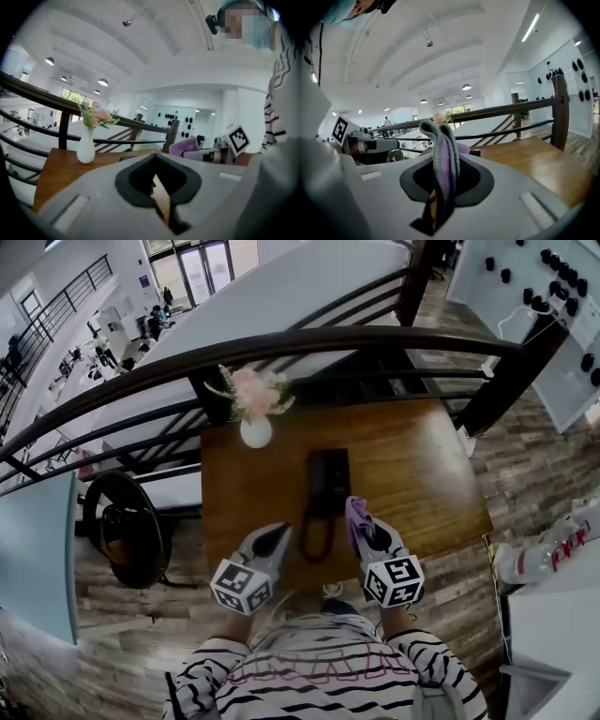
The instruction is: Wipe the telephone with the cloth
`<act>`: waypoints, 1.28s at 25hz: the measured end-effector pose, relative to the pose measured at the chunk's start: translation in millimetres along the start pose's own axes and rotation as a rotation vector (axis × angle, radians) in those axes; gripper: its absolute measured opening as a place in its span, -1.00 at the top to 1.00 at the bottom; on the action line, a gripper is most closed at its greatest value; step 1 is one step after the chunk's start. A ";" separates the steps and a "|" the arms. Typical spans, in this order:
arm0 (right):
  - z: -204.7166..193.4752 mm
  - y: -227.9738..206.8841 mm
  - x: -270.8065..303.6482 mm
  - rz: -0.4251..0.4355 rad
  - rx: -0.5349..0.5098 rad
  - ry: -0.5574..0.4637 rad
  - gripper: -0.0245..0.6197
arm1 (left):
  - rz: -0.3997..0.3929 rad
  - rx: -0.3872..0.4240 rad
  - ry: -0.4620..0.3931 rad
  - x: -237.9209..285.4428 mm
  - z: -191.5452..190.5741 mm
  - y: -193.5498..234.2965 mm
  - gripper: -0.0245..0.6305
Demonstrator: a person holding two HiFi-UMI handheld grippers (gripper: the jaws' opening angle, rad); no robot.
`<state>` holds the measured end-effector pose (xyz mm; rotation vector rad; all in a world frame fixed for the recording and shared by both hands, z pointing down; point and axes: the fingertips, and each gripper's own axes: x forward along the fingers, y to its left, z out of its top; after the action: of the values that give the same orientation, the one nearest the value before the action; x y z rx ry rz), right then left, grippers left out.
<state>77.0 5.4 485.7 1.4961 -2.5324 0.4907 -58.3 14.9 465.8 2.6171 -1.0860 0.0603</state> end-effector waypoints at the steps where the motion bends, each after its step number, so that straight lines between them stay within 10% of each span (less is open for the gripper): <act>1: 2.3 -6.4 6.7 0.011 -0.007 0.004 0.75 | 0.015 -0.002 -0.002 7.0 1.5 4.1 0.93; 16: 28.1 -91.5 87.2 0.185 -0.149 0.072 0.75 | 0.222 -0.035 -0.014 95.3 12.0 38.6 0.93; 32: 22.5 -93.5 145.3 0.032 -0.362 0.111 0.75 | 0.106 -0.007 0.025 103.2 29.8 73.8 0.93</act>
<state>88.5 -163.6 526.7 1.2612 -2.4008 0.1051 -38.6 -113.7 472.9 2.5436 -1.2134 0.1117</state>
